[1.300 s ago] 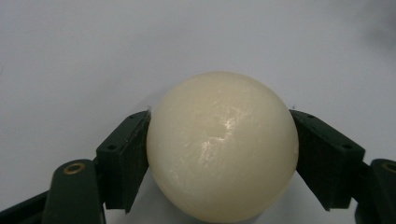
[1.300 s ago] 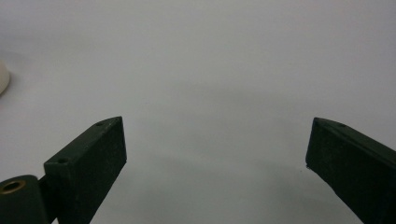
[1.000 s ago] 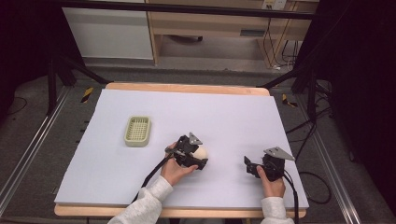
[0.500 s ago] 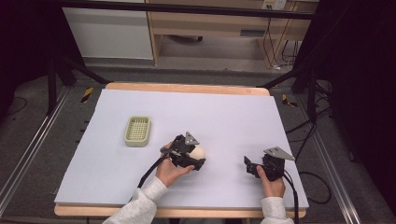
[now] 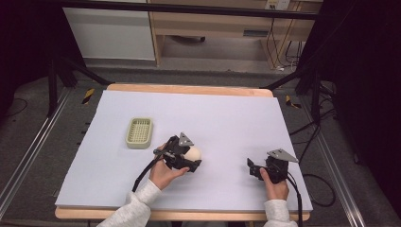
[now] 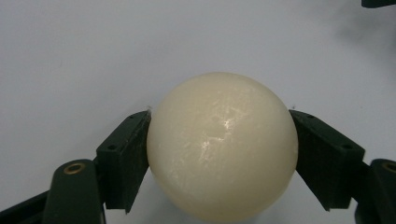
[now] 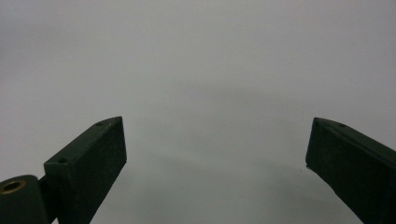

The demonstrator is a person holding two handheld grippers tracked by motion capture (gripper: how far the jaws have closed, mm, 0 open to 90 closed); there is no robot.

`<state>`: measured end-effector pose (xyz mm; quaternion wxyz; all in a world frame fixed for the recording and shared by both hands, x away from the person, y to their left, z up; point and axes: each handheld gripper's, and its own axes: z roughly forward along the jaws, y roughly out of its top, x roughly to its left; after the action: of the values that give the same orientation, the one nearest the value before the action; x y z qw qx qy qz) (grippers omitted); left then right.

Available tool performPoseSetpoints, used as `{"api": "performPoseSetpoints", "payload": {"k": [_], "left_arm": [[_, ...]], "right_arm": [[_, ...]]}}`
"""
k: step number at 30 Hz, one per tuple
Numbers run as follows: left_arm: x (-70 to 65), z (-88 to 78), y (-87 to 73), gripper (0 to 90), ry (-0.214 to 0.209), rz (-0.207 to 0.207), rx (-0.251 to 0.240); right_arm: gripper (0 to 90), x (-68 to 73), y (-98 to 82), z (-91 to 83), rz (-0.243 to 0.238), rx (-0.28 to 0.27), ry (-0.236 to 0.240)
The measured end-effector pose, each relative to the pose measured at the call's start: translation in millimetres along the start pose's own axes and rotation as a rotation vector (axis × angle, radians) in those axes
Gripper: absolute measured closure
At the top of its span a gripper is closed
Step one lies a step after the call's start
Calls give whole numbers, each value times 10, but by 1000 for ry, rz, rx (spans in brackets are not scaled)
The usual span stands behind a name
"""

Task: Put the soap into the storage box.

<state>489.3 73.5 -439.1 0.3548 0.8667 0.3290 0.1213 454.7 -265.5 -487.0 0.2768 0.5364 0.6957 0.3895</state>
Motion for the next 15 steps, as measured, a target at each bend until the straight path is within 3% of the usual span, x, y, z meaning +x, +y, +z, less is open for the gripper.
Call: {"api": "performPoseSetpoints", "payload": {"k": [15], "left_arm": [[158, -216, -70, 242, 21, -26, -17]], "right_arm": [[55, 5, 2, 0, 2, 4, 0]]}}
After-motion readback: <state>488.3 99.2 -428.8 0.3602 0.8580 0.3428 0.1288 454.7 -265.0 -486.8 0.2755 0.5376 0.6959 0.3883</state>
